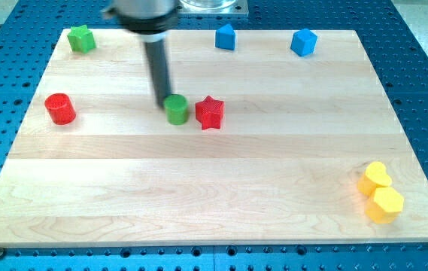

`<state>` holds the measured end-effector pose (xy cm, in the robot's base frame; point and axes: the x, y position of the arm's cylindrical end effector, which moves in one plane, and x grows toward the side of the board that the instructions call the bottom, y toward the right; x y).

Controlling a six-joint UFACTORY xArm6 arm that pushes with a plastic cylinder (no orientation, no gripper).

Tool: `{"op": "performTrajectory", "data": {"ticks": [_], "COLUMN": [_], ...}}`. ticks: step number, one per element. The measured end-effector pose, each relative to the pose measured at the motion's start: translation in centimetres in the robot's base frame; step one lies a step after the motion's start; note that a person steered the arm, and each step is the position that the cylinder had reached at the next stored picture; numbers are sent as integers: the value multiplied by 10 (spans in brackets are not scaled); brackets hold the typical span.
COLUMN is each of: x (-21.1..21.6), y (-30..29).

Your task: Move the green circle diagonally bottom right to the red star

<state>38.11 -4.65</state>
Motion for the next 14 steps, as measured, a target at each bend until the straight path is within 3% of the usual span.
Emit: {"op": "performTrajectory", "data": {"ticks": [1, 2, 4, 6, 8, 10, 14], "x": [-3, 27, 69, 31, 29, 59, 58], "y": [-2, -25, -9, 80, 200, 181, 188]}}
